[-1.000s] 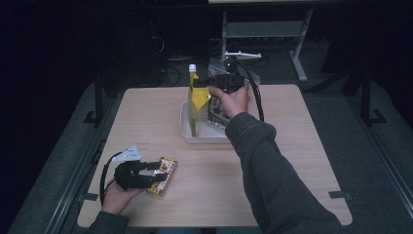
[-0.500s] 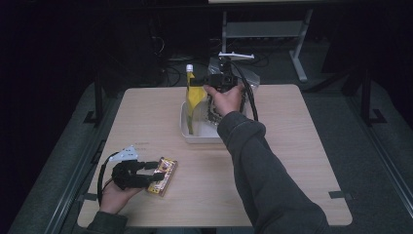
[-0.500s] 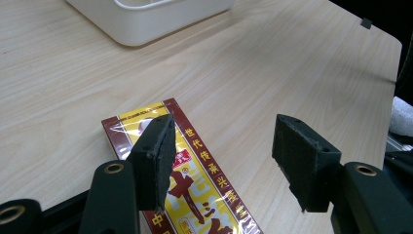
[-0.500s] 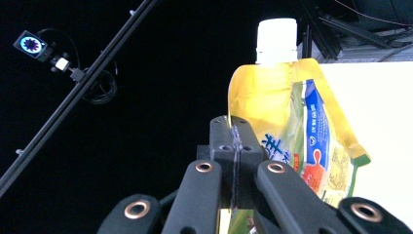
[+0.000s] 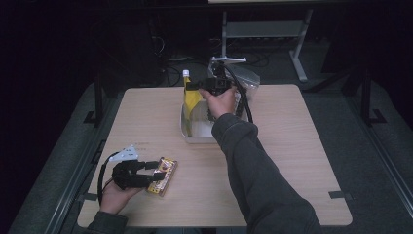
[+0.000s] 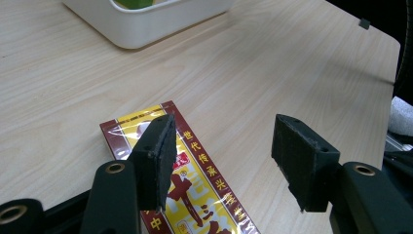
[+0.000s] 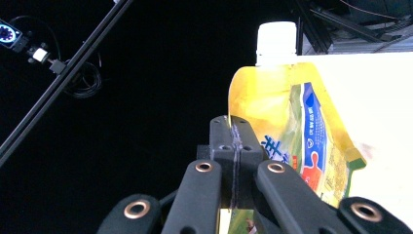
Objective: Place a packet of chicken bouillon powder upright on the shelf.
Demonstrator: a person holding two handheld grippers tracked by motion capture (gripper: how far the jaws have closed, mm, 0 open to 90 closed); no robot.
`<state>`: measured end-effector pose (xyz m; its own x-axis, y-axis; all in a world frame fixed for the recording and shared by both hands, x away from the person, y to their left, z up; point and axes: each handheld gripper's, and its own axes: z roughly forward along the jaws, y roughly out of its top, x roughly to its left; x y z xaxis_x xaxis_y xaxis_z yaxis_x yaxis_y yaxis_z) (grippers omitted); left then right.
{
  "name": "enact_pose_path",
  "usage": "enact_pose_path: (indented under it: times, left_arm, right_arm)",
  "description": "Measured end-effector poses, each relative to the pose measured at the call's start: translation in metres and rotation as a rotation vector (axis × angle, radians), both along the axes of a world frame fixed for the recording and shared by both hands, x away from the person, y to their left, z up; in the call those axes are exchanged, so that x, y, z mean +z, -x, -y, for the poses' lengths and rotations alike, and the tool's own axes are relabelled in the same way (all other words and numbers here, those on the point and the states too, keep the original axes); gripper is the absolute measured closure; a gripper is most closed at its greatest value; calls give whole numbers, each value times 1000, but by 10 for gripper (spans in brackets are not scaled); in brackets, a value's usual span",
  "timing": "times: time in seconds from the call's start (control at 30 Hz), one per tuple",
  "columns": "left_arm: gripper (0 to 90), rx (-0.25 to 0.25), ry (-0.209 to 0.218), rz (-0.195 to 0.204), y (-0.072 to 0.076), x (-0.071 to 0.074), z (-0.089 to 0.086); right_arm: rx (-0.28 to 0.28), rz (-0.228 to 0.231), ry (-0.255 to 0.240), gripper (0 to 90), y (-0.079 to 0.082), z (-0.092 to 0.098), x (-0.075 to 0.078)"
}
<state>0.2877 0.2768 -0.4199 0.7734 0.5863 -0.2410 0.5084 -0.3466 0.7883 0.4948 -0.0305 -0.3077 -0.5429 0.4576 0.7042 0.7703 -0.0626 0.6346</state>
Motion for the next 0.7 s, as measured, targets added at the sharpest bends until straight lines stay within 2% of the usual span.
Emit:
enact_pose_path:
  times: [0.33,0.57,0.7]
  left_arm:
    - [411,0,-6,-2,-1,-1,0]
    - [407,-3,-11,-5,-1,-1,0]
    - [405,-4,-13,-5,-1,-1,1]
  right_arm:
    - [-21,-32,-13,895,-4,-6,-16]
    - [-42,-47,21,891,-6,-12,-26]
    - [-39,-55,9,883,-7,-16,-30]
